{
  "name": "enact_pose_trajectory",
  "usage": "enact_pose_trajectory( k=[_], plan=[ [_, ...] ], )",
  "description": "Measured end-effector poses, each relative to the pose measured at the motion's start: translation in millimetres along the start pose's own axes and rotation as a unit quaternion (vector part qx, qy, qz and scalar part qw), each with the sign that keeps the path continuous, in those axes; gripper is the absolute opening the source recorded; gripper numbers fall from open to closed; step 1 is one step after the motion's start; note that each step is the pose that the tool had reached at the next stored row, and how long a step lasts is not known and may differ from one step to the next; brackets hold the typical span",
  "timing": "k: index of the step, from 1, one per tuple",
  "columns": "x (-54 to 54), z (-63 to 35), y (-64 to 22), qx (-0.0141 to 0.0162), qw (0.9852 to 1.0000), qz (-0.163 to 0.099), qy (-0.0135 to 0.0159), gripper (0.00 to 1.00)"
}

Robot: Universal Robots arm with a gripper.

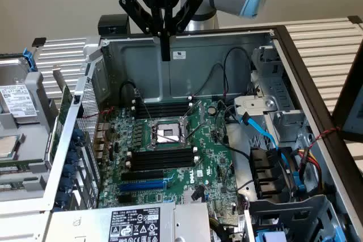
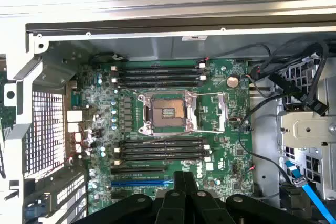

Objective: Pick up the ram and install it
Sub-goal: 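Reach for the ram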

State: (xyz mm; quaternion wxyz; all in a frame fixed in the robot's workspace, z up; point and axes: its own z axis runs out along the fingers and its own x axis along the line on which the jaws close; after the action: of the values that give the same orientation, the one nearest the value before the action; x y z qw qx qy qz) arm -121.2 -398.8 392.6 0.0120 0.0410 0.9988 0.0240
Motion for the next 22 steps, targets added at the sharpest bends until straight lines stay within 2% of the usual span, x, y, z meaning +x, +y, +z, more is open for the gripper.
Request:
enact_pose_trajectory(
  k=[11,22],
  plan=[
    [0.3,0.0,-0.1,0.0000,1.0000,0.001,-0.0003,0.11],
    [9.4,-0.3,-0.8,0.0000,1.0000,0.001,-0.0004,0.11]
  ],
)
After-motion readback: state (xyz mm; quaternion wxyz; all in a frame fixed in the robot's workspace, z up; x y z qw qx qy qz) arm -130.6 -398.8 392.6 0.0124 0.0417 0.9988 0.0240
